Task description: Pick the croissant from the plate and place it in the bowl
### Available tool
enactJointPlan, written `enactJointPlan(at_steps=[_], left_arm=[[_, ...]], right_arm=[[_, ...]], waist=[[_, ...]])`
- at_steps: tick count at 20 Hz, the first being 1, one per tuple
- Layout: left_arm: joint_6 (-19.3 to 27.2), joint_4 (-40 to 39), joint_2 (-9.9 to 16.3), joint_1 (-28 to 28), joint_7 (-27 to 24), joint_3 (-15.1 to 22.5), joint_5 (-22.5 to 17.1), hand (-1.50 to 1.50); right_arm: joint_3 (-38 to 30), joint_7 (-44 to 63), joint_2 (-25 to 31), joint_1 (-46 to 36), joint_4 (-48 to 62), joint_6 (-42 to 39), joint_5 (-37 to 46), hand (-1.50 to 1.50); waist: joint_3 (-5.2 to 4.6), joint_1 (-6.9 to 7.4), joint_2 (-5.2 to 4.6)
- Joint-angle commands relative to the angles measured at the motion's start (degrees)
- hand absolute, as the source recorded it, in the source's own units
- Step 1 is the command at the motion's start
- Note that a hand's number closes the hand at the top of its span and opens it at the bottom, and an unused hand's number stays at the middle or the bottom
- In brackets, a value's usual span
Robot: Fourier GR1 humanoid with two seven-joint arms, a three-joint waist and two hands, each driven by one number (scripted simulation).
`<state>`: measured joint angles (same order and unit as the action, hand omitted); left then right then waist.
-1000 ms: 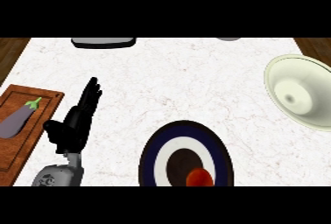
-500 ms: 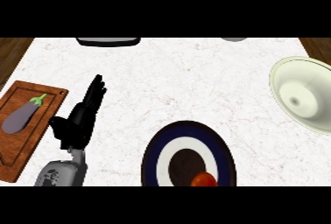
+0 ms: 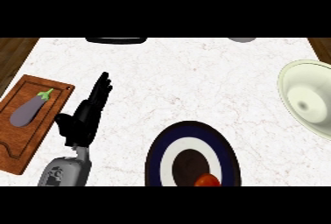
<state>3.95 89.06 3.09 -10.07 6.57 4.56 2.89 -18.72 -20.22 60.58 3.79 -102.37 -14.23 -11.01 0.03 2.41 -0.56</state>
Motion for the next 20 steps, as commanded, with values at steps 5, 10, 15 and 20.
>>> enactJointPlan(at_steps=[5, 10, 15, 20], left_arm=[[0.23, -1.68, -0.31, -2.09, -0.45, -0.42, 0.59, 0.0], [-0.05, -3.26, -0.59, -3.17, -0.38, -1.04, 0.04, 0.0], [0.58, -3.98, -0.66, -0.95, -3.59, -0.95, 1.17, 0.0], [-0.1, -4.73, -0.36, -2.79, -2.44, -1.45, 0.68, 0.0]], right_arm=[[13.64, -7.74, -5.97, -18.79, 25.2, 5.17, 15.42, 1.5], [17.64, -10.07, -10.01, -30.84, 39.84, 7.6, 24.02, 1.5], [19.43, -21.02, -13.51, -35.75, 58.58, 9.1, 30.19, 1.5], [22.07, -22.51, -14.12, -40.3, 68.9, -0.13, 31.67, -1.5]], waist=[[0.04, 0.41, -0.15], [0.03, 0.31, -0.13], [0.11, 0.8, -0.44], [0.12, 0.76, -0.66]])
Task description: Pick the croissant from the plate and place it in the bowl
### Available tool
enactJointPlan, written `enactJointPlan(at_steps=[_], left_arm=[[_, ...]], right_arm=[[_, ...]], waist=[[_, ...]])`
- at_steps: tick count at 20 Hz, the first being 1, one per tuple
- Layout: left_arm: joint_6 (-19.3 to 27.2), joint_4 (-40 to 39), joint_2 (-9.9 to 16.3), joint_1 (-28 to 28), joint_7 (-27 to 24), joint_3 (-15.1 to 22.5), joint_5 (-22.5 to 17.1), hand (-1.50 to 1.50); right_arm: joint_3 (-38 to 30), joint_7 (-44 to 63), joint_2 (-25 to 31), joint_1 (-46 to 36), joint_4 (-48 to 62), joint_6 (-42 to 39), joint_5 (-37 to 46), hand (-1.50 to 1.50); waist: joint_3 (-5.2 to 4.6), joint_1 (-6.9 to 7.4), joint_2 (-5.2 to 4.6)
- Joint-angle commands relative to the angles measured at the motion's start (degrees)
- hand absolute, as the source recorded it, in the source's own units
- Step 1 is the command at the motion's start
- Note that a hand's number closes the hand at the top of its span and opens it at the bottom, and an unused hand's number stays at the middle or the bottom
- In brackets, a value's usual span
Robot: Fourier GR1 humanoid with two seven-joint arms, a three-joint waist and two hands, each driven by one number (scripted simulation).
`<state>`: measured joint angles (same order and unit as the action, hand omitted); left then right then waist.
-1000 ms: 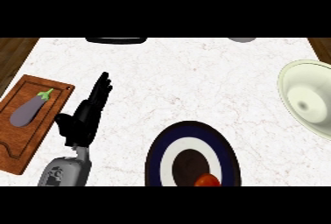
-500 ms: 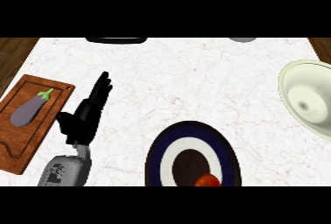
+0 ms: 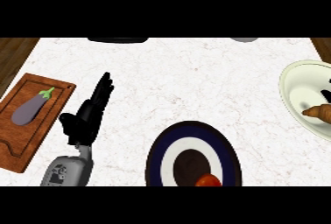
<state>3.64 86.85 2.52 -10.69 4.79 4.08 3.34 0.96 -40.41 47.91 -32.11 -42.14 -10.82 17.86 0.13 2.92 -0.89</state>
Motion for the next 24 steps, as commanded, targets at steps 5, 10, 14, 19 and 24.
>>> enactJointPlan(at_steps=[5, 10, 14, 19, 24], left_arm=[[-0.89, 0.09, 0.31, -0.81, 0.78, -0.62, -0.85, 0.0], [0.75, -0.92, -0.32, -0.64, 0.32, -0.09, 1.01, 0.0], [1.0, 2.52, -1.0, 0.8, 2.76, 0.23, 0.13, 0.0], [-0.67, 1.47, 0.54, 1.4, 0.24, -0.42, -0.08, 0.0], [-0.42, 2.66, 0.37, 1.28, 1.03, 0.08, 0.31, 0.0]], right_arm=[[1.44, -13.97, -2.53, -7.31, 17.44, -9.14, 2.46, -1.5], [-3.88, -17.6, -2.56, -8.39, 18.34, -14.11, -4.63, -1.5], [-7.38, -15.11, -0.06, -12.13, 21.81, -17.37, -8.35, -1.5], [-9.16, -10.42, 4.95, -14.3, 25.4, -27.07, -11.56, -1.5], [-10.73, -6.97, 7.64, -14.12, 27.78, -34.34, -14.69, -1.5]], waist=[[0.08, -0.15, -0.1], [0.03, -1.61, 0.27], [0.05, -0.95, 0.33], [0.03, -0.96, 0.2], [0.13, -0.88, 0.16]])
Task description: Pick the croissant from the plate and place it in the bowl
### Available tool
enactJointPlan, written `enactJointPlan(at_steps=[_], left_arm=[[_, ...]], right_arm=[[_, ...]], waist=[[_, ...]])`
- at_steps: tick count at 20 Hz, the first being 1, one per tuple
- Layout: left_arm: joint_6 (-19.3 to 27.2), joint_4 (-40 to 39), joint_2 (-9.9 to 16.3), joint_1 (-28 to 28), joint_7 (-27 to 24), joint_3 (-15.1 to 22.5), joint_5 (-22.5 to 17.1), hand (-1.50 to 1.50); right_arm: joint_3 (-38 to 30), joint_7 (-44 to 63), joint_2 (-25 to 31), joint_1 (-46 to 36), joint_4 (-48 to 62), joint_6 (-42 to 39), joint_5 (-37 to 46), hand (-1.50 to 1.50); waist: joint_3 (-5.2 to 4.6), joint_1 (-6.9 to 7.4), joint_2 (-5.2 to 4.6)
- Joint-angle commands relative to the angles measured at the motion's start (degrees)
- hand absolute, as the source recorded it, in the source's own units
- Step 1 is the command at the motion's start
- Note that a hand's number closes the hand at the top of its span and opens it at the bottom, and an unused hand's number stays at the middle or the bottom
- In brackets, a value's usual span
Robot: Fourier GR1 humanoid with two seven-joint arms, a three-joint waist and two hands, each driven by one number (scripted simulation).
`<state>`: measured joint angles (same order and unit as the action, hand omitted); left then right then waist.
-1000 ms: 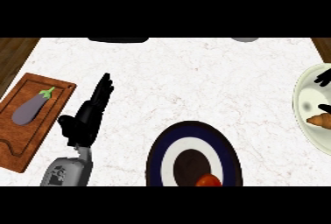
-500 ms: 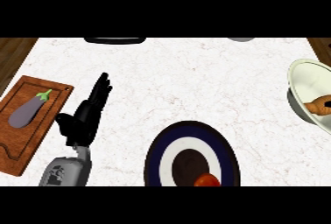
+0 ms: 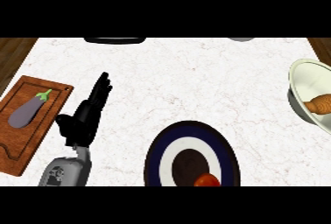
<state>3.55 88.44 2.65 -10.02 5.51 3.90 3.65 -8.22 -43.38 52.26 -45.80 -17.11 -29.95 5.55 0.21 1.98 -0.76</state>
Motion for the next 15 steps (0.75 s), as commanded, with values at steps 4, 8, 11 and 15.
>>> enactJointPlan(at_steps=[4, 8, 11, 15], left_arm=[[0.18, 1.59, -0.7, 1.84, -0.33, 0.54, -0.2, 0.0], [0.82, -0.71, -0.78, 0.36, -0.88, -0.05, 0.35, 0.0], [0.36, -0.53, 0.03, -0.55, 0.43, -0.97, -0.29, 0.0], [0.83, -0.05, -1.1, 2.83, -2.11, 0.67, 0.68, 0.0]], right_arm=[[-1.53, -6.55, 3.6, 3.67, 2.18, -17.39, -3.48, -1.5], [-2.0, -4.88, 4.36, 3.98, 0.85, -21.29, -5.65, -1.5], [-0.72, -4.83, 4.64, 5.66, -1.34, -22.87, -5.67, -1.5], [-0.3, -5.91, 4.45, 8.74, -2.96, -21.55, -6.57, -1.5]], waist=[[0.24, 0.04, -0.2], [0.24, -0.74, -0.32], [0.28, -0.8, -0.25], [0.32, -0.4, -0.2]])
